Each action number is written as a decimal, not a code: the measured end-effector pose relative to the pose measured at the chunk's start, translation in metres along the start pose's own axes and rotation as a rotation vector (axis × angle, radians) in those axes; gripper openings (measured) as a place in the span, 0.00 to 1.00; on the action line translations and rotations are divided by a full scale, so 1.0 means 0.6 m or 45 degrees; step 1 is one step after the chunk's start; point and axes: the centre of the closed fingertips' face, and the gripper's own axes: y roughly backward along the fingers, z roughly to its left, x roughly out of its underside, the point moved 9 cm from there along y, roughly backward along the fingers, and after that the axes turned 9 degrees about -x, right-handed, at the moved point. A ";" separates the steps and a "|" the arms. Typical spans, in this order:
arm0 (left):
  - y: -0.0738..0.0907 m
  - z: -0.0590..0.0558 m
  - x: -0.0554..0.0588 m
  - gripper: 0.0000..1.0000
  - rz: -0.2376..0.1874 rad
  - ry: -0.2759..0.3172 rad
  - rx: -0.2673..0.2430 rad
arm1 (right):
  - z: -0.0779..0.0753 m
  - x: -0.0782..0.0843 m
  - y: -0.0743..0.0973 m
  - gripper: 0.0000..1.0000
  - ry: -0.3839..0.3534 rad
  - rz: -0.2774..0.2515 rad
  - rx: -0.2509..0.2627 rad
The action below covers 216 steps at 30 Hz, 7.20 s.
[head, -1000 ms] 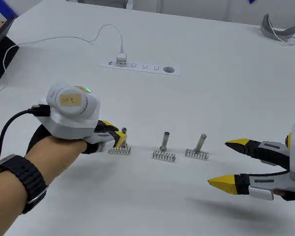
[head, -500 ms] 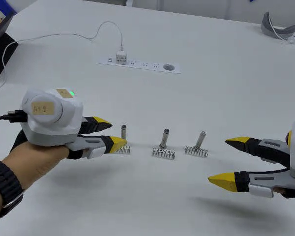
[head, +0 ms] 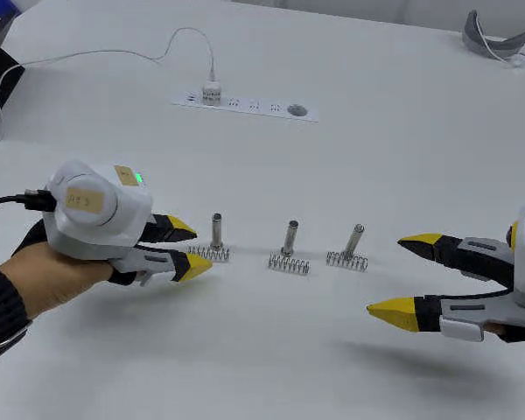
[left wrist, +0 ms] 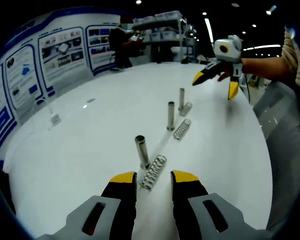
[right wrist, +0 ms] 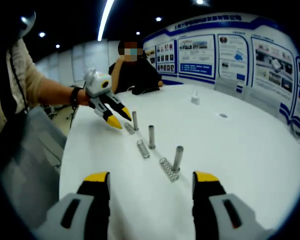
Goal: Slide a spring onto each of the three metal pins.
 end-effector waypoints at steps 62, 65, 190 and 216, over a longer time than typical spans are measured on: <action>0.026 -0.081 -0.032 0.10 -0.103 -0.150 0.195 | 0.052 -0.067 -0.076 0.40 0.151 0.042 -0.280; 0.028 -0.086 -0.037 0.10 -0.115 -0.157 0.207 | 0.054 -0.078 -0.092 0.39 0.191 0.058 -0.318; 0.069 -0.074 0.014 0.62 -0.312 0.270 -0.077 | 0.021 -0.266 -0.253 0.12 0.478 0.242 -0.431; 0.066 -0.070 0.022 0.65 -0.305 0.295 -0.068 | 0.012 -0.231 -0.297 0.12 0.427 0.330 -0.429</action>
